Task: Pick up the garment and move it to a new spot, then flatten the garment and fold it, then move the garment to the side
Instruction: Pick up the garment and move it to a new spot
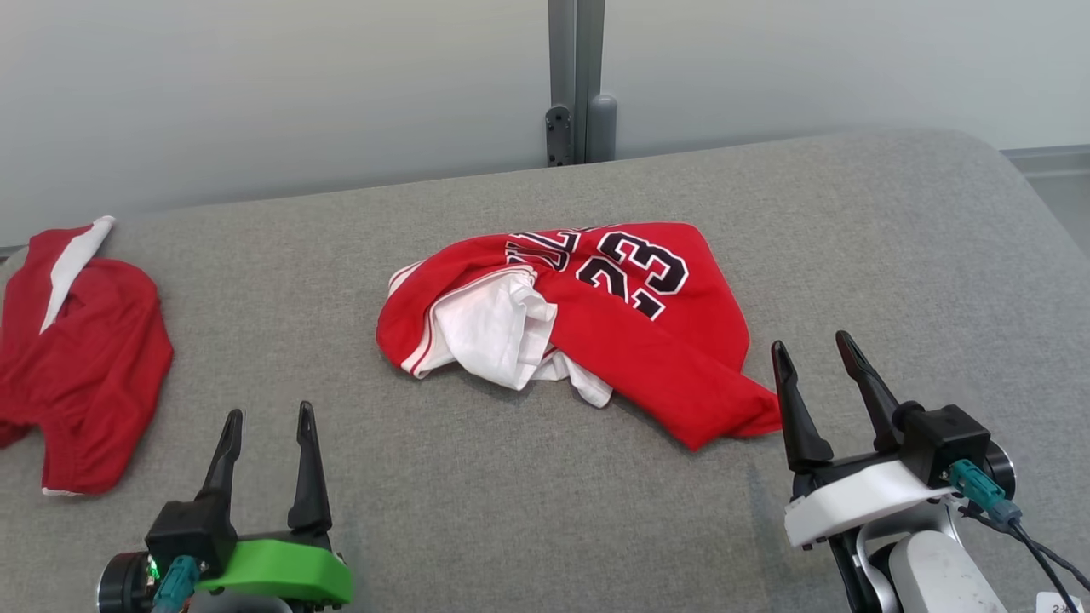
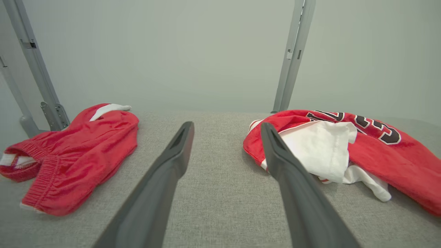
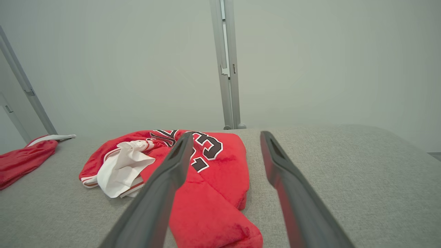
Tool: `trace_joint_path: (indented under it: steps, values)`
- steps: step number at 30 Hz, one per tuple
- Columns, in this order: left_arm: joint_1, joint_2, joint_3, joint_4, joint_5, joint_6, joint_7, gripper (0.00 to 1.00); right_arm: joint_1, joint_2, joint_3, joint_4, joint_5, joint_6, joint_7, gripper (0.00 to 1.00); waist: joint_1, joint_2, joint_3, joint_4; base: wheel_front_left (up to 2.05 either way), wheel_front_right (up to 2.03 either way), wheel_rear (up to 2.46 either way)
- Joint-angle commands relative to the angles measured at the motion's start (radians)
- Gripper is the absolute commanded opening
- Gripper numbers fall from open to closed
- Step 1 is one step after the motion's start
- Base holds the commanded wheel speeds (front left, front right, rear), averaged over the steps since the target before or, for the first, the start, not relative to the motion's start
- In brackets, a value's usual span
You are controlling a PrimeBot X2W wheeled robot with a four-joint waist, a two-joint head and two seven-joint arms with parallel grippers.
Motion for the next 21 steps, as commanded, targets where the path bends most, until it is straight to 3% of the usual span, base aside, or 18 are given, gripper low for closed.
trace_joint_path:
  steps: [1, 21]
  values:
    - [0.028, -0.006, 0.009, -0.016, 0.012, 0.006, 0.0, 1.0, 0.015, -0.002, -0.002, 0.001, -0.005, 0.0, -0.003, 1.0, 0.0001, -0.0001, -0.014, 0.013, 0.0, 0.0, 0.0]
    - [0.104, -0.029, 0.018, -0.051, 0.028, -0.008, -0.001, 1.0, 0.04, -0.002, 0.005, 0.011, 0.014, 0.0, -0.003, 1.0, 0.0001, -0.0001, -0.032, 0.022, 0.0, 0.0, 0.0]
